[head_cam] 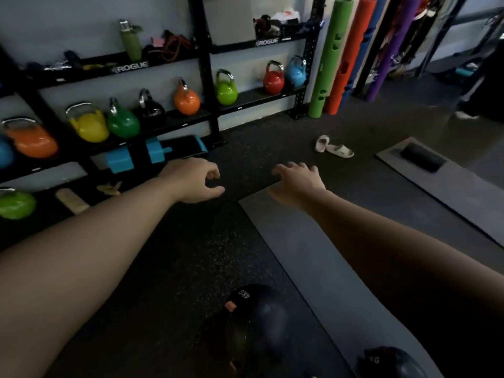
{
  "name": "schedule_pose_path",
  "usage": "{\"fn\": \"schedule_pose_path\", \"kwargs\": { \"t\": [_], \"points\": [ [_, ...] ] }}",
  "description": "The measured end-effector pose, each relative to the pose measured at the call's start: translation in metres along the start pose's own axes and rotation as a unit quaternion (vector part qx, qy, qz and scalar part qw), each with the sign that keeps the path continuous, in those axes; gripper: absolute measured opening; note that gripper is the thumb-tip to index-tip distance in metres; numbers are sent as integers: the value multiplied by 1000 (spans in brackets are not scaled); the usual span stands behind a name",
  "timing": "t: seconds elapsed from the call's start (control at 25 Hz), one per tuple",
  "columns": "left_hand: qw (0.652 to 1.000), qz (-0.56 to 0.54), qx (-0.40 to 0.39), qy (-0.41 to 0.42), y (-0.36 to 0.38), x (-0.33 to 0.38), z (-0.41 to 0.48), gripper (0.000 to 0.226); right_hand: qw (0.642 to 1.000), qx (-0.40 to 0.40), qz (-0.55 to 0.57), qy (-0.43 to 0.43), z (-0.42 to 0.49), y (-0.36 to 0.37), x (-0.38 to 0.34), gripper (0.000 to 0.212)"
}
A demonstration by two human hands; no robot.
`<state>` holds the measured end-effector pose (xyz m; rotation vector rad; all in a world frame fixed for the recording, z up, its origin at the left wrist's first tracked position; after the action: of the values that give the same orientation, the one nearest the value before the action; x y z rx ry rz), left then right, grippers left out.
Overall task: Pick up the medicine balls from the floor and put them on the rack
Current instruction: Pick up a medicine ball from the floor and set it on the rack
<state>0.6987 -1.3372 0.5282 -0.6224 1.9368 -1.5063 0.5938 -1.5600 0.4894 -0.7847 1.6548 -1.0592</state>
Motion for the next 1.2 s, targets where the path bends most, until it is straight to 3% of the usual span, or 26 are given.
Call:
{"fn": "schedule_pose_path", "kwargs": {
  "t": [0.2,0.32,0.56,0.84,0.96,1.04,1.12,1.2],
  "points": [
    [992,-21,-85,-90,81,-20,-3,53,997,-74,2,-9,32,62,41,59],
    [986,-43,-126,-102,155,3,-2,55,992,-124,8,-16,41,127,71,60],
    [964,-140,-198,-113,357,77,12,61,970,-244,-2,-27,44,316,147,68],
    [925,-190,-278,-177,628,134,4,81,949,-309,11,60,36,548,258,108],
    [905,-230,-285,-216,710,149,4,93,950,-303,24,73,47,612,279,111],
    [884,-283,-275,-251,753,154,9,94,952,-291,46,85,57,648,291,113],
    [841,-354,-288,-290,791,168,-2,88,948,-278,102,118,59,675,304,115],
    [769,-467,-244,-361,803,173,3,84,933,-259,190,162,54,691,316,118]
  ]
}}
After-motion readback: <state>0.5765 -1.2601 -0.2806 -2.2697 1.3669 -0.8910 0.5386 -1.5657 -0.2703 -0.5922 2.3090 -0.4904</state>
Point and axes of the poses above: each hand's wrist, its own z-axis towards the middle knuckle, its own y-axis out of the palm, x = y × z, the point moved 5 cm from there along z, towards the middle knuckle, and after that the axes turned 15 degrees about z, right-handed, at the moved point
